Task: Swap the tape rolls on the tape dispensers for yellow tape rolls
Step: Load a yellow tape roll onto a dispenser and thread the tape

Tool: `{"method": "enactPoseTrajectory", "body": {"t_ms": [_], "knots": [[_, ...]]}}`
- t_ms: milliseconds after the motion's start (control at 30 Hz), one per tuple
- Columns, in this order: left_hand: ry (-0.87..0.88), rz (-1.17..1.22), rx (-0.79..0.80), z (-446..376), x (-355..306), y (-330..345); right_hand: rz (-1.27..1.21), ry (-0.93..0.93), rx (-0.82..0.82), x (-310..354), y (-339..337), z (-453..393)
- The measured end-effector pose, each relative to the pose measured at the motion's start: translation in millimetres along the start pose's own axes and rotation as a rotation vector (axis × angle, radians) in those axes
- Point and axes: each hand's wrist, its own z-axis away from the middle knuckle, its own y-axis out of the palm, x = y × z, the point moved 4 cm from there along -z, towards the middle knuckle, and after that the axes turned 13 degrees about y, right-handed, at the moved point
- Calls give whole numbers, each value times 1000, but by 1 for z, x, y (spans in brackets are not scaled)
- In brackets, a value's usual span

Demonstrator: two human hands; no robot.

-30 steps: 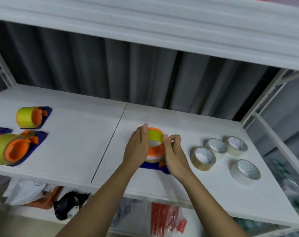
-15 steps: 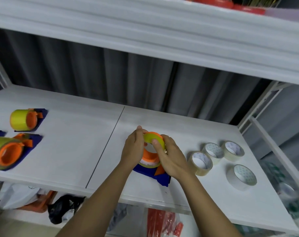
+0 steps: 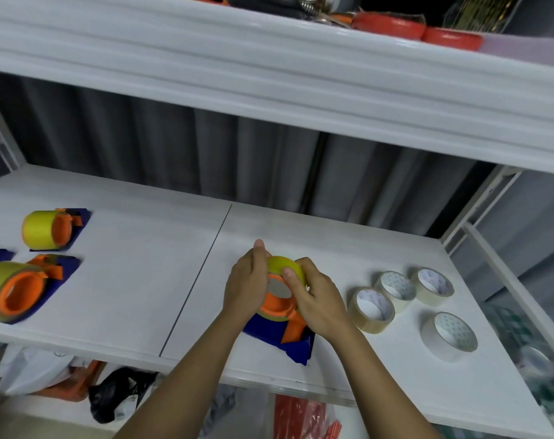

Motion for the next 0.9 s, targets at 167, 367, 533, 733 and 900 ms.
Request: {"method": "enactPoseTrajectory", "body": {"t_ms": [167, 367, 533, 733, 900], "knots": [[-39, 40, 14, -3, 1, 4, -39, 9, 22, -2, 1, -6], [-20, 127, 403, 4, 8, 4, -310, 57, 152, -20, -3, -9], [-18, 203, 421, 11, 16, -2, -358, 144, 103, -33, -4, -4], [-114, 222, 341, 19, 30, 3, -405, 56, -51, -35, 6, 14], [-164, 212, 342, 26, 30, 4, -203, -24, 51, -37, 19, 20]]}}
